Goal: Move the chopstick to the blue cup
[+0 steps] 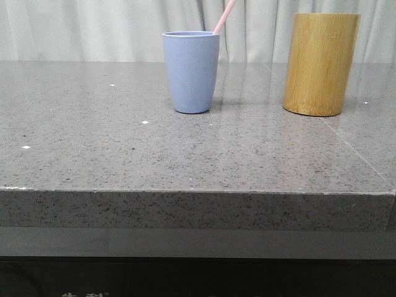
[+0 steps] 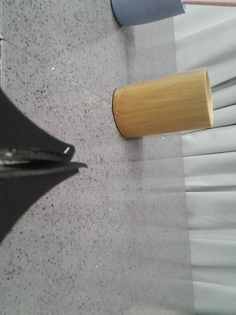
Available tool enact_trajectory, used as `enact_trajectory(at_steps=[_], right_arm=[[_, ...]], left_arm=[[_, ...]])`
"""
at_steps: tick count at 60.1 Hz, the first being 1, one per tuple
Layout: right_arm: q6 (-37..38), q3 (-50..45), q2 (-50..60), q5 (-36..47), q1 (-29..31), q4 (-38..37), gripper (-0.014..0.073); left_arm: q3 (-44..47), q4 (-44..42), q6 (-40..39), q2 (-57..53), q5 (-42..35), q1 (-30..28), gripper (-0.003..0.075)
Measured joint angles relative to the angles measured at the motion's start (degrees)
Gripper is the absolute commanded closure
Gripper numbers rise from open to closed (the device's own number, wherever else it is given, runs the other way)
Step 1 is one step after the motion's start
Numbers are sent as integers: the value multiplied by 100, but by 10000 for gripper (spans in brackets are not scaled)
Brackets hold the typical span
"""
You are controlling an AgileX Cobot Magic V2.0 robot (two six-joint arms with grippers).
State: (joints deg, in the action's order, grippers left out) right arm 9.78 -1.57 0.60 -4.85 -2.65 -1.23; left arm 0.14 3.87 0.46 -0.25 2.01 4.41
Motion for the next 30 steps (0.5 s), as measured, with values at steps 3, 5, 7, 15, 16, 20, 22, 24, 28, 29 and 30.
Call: enact_trajectory(at_steps=[3, 5, 7, 15, 16, 20, 22, 24, 28, 29, 30], right_arm=[[0, 0, 0, 10, 0, 0, 662], [0, 0, 0, 10, 0, 0, 662], [0, 0, 0, 10, 0, 0, 662], [-264, 0, 0, 22, 0, 72, 662], [-332, 0, 0, 34, 0, 82, 662], [-504, 0, 0, 45, 0, 159, 662], [-544, 0, 0, 45, 0, 209, 662], [-590, 0, 0, 57, 0, 270, 662], [-617, 0, 0, 86, 0, 358, 662], [-617, 0, 0, 113, 0, 360, 662], [-617, 0, 0, 125, 0, 377, 662]], left_arm=[[0, 0, 0, 0, 0, 0, 739], [0, 0, 0, 0, 0, 0, 739], [0, 0, 0, 0, 0, 0, 739], [0, 0, 0, 0, 0, 0, 739], [0, 0, 0, 0, 0, 0, 739], [0, 0, 0, 0, 0, 0, 739], [0, 0, 0, 0, 0, 0, 739], [0, 0, 0, 0, 0, 0, 739], [0, 0, 0, 0, 0, 0, 739], [0, 0, 0, 0, 0, 0, 739], [0, 0, 0, 0, 0, 0, 739]])
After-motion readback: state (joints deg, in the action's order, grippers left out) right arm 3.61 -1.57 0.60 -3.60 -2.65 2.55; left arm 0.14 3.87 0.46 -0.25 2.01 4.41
